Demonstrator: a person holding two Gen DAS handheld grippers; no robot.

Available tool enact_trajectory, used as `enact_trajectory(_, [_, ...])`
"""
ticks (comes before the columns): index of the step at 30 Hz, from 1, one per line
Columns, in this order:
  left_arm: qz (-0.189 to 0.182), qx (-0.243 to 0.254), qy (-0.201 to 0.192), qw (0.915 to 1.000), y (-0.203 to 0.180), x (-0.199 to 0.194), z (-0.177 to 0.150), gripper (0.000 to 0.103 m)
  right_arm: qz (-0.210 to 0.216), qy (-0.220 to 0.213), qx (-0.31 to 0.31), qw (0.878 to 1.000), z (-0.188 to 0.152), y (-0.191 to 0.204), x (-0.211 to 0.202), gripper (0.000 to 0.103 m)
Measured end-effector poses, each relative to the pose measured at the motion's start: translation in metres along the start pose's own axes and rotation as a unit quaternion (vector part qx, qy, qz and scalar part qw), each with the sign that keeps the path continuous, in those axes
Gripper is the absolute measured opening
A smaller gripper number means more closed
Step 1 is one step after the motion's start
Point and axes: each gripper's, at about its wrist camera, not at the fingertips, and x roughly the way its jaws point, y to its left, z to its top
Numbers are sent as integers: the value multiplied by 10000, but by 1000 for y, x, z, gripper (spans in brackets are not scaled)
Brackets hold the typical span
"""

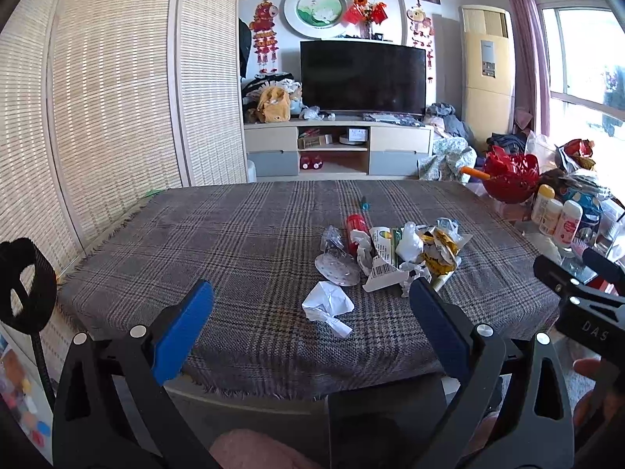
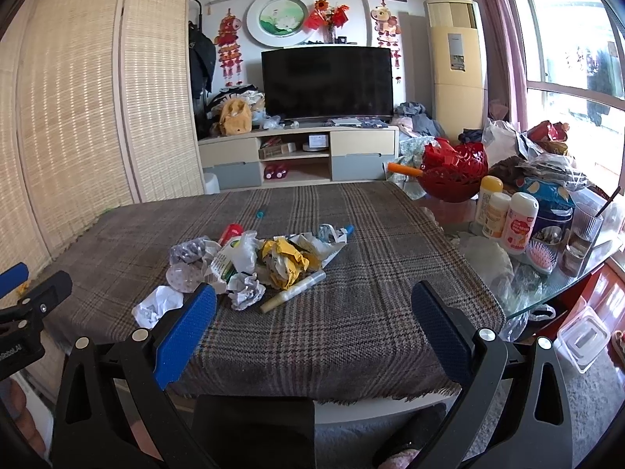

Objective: Collect trash
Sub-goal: 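Grasp the crumpled white paper with the left tool while the right tool grasps a white tube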

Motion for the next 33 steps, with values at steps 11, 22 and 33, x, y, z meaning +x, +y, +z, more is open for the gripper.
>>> enact_trajectory(11, [4, -31, 283, 9996, 18, 34, 14, 95, -191, 485, 304, 9982, 15, -3, 40, 100])
enact_trajectory(22, [-331, 74, 1010, 9943, 18, 98, 1, 95, 50, 1446, 553, 9879, 12, -14, 112, 100])
enact_trajectory(33, [-410, 88, 1545, 9871, 22, 148, -10, 95, 68, 2151, 441, 9756, 1, 7, 166, 70])
